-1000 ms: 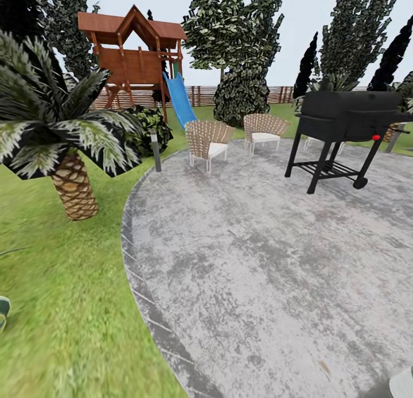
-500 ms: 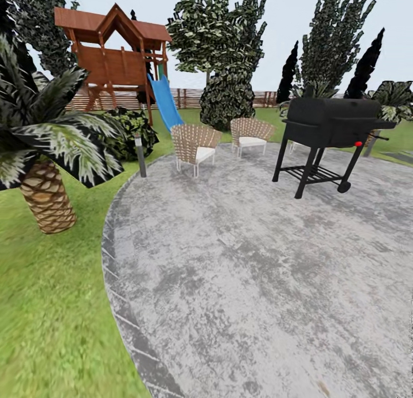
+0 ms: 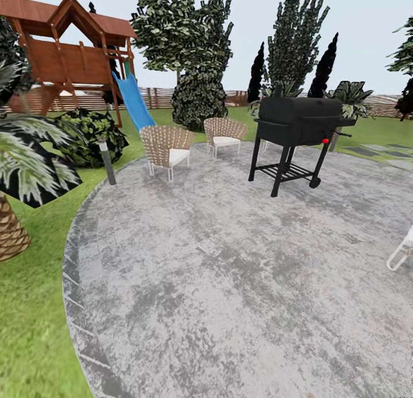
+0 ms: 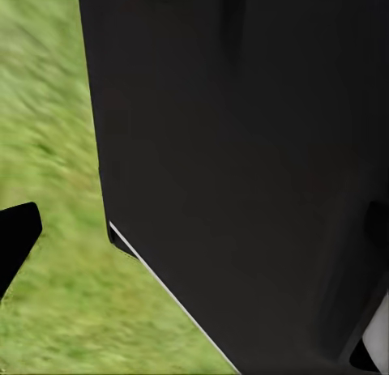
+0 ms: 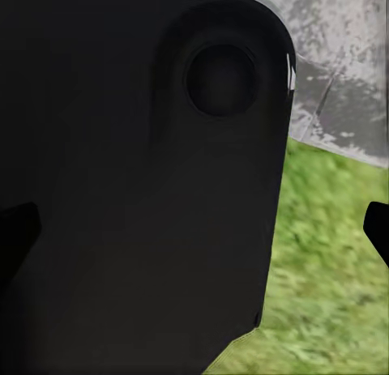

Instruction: Take the three Easter eggs out of the wicker basket on the lawn in the garden, then place them on the lawn next to a single tree (choose any tree) so that all three eggs are next to the same tree and none are left in the basket.

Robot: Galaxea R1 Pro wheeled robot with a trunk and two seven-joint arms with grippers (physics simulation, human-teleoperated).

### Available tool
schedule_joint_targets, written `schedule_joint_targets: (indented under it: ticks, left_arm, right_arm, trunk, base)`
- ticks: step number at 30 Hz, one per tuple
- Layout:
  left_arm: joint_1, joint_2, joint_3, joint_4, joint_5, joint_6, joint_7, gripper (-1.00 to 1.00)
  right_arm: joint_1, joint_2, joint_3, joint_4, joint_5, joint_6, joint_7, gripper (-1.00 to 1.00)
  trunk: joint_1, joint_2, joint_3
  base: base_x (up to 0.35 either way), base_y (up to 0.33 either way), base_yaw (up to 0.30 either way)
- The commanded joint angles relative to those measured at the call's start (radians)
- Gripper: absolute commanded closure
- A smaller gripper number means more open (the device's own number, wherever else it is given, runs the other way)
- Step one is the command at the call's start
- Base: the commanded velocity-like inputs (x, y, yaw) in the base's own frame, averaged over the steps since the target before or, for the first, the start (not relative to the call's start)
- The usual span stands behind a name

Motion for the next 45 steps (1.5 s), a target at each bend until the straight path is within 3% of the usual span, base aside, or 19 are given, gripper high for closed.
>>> schedule_joint_targets:
  ticks: [1, 13, 25, 45]
  left_arm:
    - [0.000, 0.000, 0.001, -0.001, 0.001, 0.001, 0.000, -1.00]
    - [0.000, 0.000, 0.001, -0.001, 0.001, 0.001, 0.000, -1.00]
    - [0.000, 0.001, 0.001, -0.001, 0.001, 0.001, 0.000, -1.00]
    - [0.000, 0.001, 0.001, -0.001, 0.001, 0.001, 0.000, -1.00]
  right_arm:
    - [-0.001, 0.000, 0.004, 0.001, 0.001, -0.003, 0.000, -1.00]
    - [-0.001, 0.000, 0.004, 0.001, 0.001, -0.003, 0.000, -1.00]
    - [-0.001, 0.000, 0.004, 0.001, 0.001, -0.003, 0.000, -1.00]
    - [-0.001, 0.000, 0.004, 0.001, 0.001, -0.003, 0.000, -1.00]
  trunk:
    - [0.001, 0.000, -0.001]
    - [0.001, 0.000, -0.001]
    - [0.001, 0.000, -0.001]
    - [0.001, 0.000, -0.001]
  base:
    - [0.334, 0.000, -0.280]
    - [0.334, 0.000, -0.248]
    - [0.334, 0.000, -0.038]
    - [0.334, 0.000, -0.281]
